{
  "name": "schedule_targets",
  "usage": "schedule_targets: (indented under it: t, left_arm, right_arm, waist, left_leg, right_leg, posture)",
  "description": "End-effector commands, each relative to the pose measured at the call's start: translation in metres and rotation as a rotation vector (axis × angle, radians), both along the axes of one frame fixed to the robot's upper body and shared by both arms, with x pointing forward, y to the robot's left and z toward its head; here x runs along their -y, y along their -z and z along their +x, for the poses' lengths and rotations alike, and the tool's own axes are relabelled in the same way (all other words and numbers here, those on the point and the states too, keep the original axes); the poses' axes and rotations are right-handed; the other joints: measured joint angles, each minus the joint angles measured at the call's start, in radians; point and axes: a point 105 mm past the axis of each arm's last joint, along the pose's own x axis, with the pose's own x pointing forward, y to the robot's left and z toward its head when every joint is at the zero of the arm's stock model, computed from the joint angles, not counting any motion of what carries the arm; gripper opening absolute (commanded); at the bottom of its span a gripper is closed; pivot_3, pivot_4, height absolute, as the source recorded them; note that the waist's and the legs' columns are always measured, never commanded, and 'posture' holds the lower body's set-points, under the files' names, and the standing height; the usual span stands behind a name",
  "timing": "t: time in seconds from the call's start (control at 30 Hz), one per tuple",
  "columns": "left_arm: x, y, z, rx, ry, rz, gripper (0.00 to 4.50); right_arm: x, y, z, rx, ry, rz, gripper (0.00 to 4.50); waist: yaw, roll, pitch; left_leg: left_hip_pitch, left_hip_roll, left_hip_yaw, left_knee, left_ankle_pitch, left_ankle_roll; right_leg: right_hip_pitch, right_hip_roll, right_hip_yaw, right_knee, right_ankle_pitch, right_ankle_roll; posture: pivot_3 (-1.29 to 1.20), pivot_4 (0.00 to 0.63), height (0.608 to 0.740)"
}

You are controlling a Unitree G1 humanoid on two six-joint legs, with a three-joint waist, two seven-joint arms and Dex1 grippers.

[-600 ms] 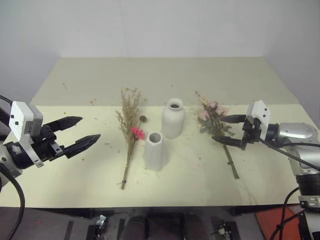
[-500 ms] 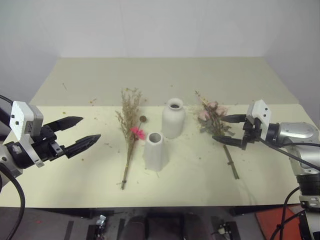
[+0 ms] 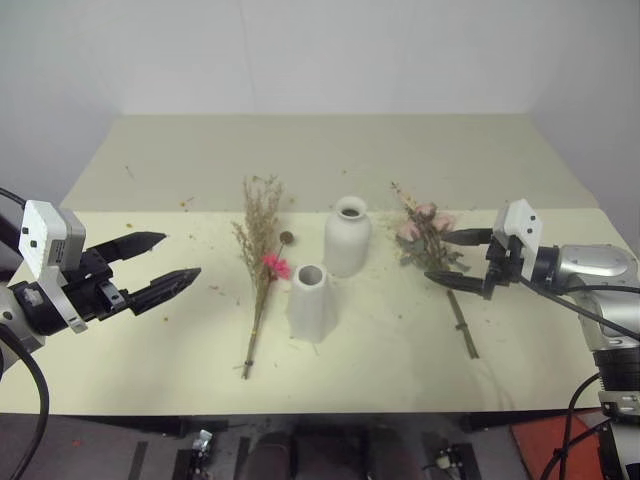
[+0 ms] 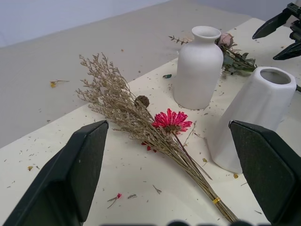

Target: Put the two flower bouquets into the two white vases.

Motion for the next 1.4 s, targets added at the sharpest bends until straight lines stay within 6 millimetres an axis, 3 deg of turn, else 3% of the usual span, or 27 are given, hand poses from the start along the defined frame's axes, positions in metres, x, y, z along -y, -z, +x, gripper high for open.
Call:
schedule_targets:
  t: [0.03, 0.7, 0.83, 1.13, 1.3, 1.4]
  left_arm:
    - [0.0, -0.008, -0.002, 0.045, 0.001, 0.021, 4.47]
    - [0.004, -0.013, -0.001, 0.019, 0.052, 0.051, 4.47]
    - [0.007, -0.004, 0.004, -0.085, 0.032, 0.088, 4.47]
    - [0.017, -0.002, 0.01, -0.079, 0.071, 0.104, 4.47]
    - [0.018, -0.008, 0.01, -0.061, 0.094, 0.109, 4.47]
    - [0.024, -0.023, 0.009, -0.003, 0.146, 0.122, 4.47]
  right_arm:
    - [0.004, -0.018, 0.0, 0.064, 0.007, -0.002, 4.5]
    - [-0.003, -0.021, 0.0, 0.07, -0.014, -0.011, 4.5]
    - [-0.012, -0.03, -0.002, 0.111, -0.063, -0.012, 4.5]
    - [-0.015, -0.046, -0.001, 0.147, -0.141, -0.051, 4.5]
    - [-0.011, -0.041, -0.005, 0.107, -0.179, -0.104, 4.5]
    - [-0.004, -0.04, -0.005, 0.04, -0.165, -0.146, 4.5]
  waist:
    - [0.0, 0.0, 0.0]
    - [0.0, 0.0, 0.0]
    - [0.0, 0.0, 0.0]
    - [0.0, 0.0, 0.0]
    - [0.0, 0.001, 0.001]
    - [0.001, 0.0, 0.001]
  left_leg:
    - [0.0, 0.0, 0.0, 0.0, 0.0, 0.0]
    - [0.0, 0.0, 0.0, 0.0, 0.0, 0.0]
    - [0.0, 0.0, 0.0, 0.0, 0.0, 0.0]
    - [0.0, 0.0, 0.0, -0.001, 0.0, 0.0]
    - [0.0, 0.0, 0.0, 0.0, 0.0, 0.0]
    - [-0.001, 0.0, 0.0, 0.0, 0.0, 0.0]
  right_leg:
    - [0.0, 0.0, 0.0, 0.0, 0.0, 0.0]
    - [0.0, 0.0, 0.0, 0.0, 0.0, 0.0]
    - [0.0, 0.0, 0.0, 0.0, 0.0, 0.0]
    - [-0.001, 0.0, 0.0, 0.0, 0.0, 0.0]
    - [-0.001, 0.0, 0.0, 0.0, 0.0, 0.0]
    - [-0.001, 0.0, 0.0, 0.0, 0.0, 0.0]
  posture:
    - [0.0, 0.15, 0.74]
    - [0.0, 0.15, 0.74]
    - [0.0, 0.15, 0.74]
    - [0.0, 0.15, 0.74]
    - [0.0, 0.15, 0.74]
    - [0.0, 0.15, 0.74]
